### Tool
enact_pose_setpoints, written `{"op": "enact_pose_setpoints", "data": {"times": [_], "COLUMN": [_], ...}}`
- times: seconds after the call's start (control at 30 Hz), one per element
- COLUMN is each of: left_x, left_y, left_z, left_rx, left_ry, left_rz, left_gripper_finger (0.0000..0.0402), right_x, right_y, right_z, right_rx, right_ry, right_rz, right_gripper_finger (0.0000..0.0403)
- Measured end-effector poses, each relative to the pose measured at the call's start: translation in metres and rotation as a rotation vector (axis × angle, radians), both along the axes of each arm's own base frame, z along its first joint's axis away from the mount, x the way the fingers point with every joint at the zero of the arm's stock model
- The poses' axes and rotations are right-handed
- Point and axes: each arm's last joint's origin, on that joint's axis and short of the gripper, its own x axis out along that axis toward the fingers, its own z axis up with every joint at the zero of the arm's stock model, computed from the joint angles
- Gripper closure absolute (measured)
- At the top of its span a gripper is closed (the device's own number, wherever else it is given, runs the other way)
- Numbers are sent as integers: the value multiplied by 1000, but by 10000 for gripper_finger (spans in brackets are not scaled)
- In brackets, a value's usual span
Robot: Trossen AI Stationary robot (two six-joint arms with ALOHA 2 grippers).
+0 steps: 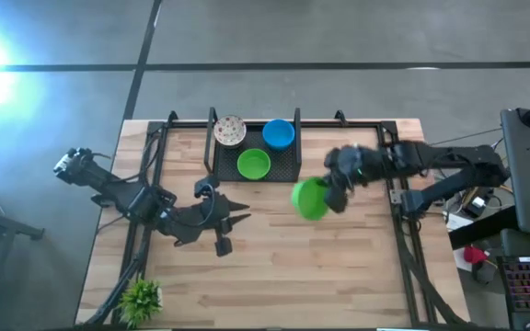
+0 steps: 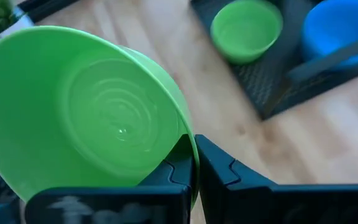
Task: Pick & Place Mini bowls
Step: Stack the green bowl on top of the green bowls on the shelf
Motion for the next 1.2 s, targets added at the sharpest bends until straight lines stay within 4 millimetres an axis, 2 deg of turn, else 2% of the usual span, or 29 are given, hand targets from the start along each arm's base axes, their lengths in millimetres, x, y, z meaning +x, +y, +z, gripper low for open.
{"op": "enact_pose_setpoints", "data": {"times": [0.2, 0.33, 0.43, 0.67, 0.9, 1.07, 1.2], "left_x": [-9, -19, -26, -33, -33, -33, -33], "left_y": [6, 12, 17, 21, 22, 22, 22], "left_z": [10, 18, 25, 29, 29, 29, 29], "left_rx": [-18, -25, -38, -40, -19, -12, -12], "left_ry": [-53, -94, -120, -138, -133, -130, -130], "left_rz": [64, 101, 106, 112, 112, 110, 110], "left_gripper_finger": [322, 322, 322, 322, 322, 322, 322], "right_x": [33, 62, 84, 133, 170, 191, 199], "right_y": [-44, -70, -91, -136, -176, -194, -202], "right_z": [13, 12, 7, -10, -27, -48, -67], "right_rx": [-41, -90, -47, -4, 49, 76, 95], "right_ry": [3, 36, 43, 60, 89, 159, 241], "right_rz": [-27, -2, 60, 55, 38, 30, 47], "right_gripper_finger": [394, 394, 394, 394, 394, 394, 394]}}
